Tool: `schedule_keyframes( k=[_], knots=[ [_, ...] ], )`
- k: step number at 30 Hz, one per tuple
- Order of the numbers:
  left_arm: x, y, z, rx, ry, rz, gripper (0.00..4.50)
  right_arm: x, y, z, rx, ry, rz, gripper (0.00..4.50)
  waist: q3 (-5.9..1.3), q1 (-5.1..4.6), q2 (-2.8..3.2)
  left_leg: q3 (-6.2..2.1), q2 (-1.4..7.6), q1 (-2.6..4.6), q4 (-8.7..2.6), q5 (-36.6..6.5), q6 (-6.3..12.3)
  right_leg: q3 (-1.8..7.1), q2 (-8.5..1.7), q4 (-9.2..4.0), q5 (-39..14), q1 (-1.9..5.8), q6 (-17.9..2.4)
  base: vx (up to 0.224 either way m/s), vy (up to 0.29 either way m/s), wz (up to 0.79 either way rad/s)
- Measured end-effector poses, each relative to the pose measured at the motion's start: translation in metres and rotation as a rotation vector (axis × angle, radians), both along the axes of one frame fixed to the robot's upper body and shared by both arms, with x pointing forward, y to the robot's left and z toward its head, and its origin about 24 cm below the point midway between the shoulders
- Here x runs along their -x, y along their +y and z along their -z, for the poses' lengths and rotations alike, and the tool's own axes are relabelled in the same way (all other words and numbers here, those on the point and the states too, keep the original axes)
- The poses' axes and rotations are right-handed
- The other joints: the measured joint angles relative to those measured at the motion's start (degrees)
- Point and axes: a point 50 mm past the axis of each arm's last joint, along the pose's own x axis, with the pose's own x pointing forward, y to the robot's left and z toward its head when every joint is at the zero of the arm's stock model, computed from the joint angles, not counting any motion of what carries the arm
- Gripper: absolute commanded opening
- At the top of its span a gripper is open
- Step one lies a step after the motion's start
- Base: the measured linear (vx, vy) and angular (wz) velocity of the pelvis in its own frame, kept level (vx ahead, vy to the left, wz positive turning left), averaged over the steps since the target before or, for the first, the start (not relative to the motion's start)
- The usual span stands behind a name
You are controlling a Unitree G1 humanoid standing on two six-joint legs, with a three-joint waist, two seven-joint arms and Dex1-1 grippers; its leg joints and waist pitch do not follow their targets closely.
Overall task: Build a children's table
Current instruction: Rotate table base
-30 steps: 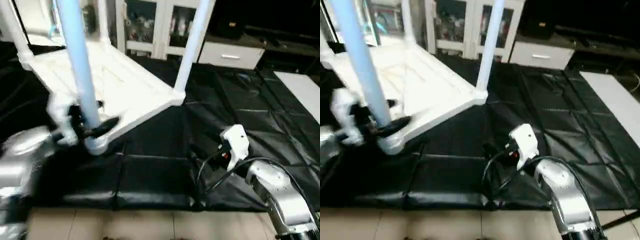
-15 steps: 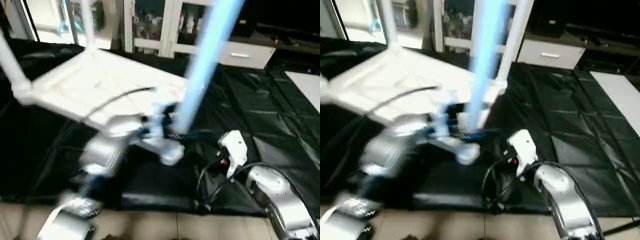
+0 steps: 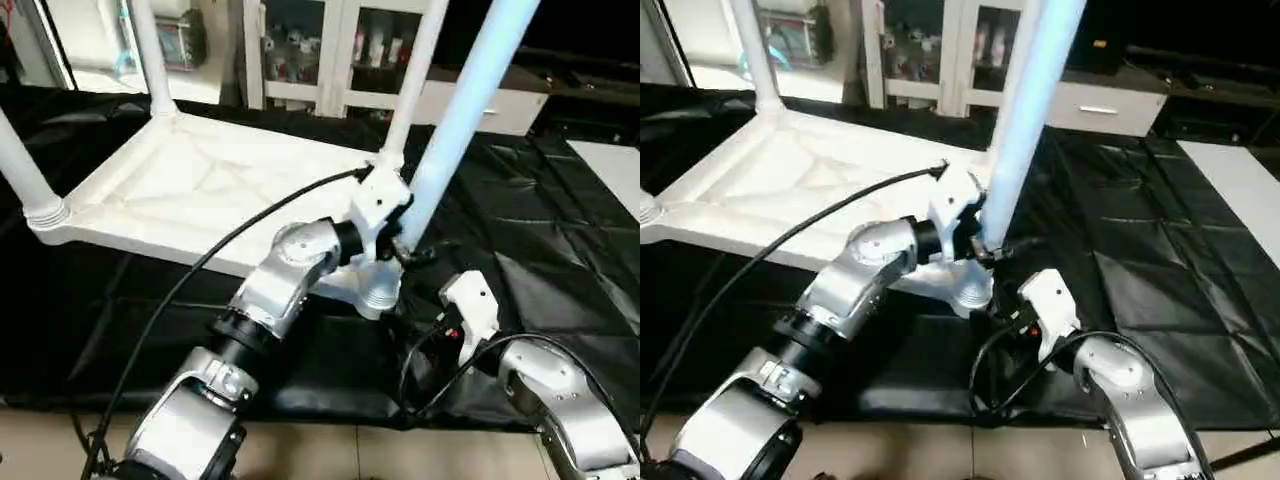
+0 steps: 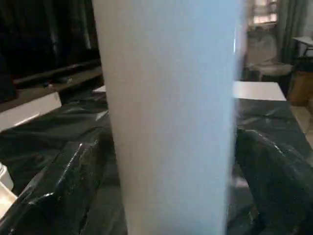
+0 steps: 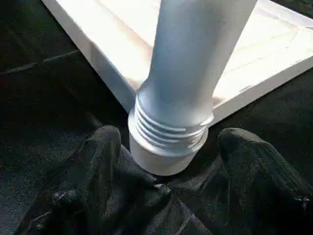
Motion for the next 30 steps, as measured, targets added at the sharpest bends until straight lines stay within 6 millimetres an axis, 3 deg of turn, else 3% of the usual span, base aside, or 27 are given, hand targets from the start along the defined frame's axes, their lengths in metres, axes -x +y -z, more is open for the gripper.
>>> schedule_keyframes(
  k=[4,11,16,19,30],
  knots=[
    [0.0,0.025,0.017,0.0,0.061,-0.009,4.48,0.0,0.0,0.0,0.0,-0.001,0.0,3.52,0.01,0.23,-0.02,-0.01,0.01,-0.04,0.0,0.01,-0.01,-0.03,0.0,0.01,0.02,-0.08,-0.02,0.0,0.0,0.0],
    [0.004,0.066,0.019,-0.014,0.107,0.031,4.48,0.0,-0.001,-0.001,0.001,-0.001,-0.003,3.52,0.01,0.27,-0.02,0.02,0.02,-0.02,0.0,0.01,-0.01,0.0,0.0,0.02,-0.16,-0.07,0.26,0.0,0.0,0.0],
    [-0.007,0.104,0.031,-0.282,0.106,-0.01,4.48,0.002,-0.008,0.0,0.014,0.009,-0.012,3.52,0.02,0.13,-0.05,0.01,0.01,0.01,-0.01,0.02,-0.02,0.0,0.0,0.03,-0.19,-0.06,0.31,0.0,0.0,0.0],
    [-0.014,0.11,0.036,-0.446,0.07,-0.023,4.48,0.003,-0.011,-0.001,0.028,0.01,-0.027,3.52,0.03,0.37,-0.06,0.0,-0.01,-0.02,0.0,0.02,-0.02,0.03,-0.03,0.01,-0.2,-0.03,0.32,0.0,0.0,0.0],
    [-0.023,0.099,0.046,-0.678,0.047,0.047,4.48,0.016,-0.019,-0.003,0.035,0.037,-0.112,3.52,0.03,0.29,-0.06,0.06,0.0,-0.02,-0.08,0.01,-0.01,0.02,-0.06,0.02,-0.12,-0.07,0.17,0.0,0.0,0.0]
  ],
)
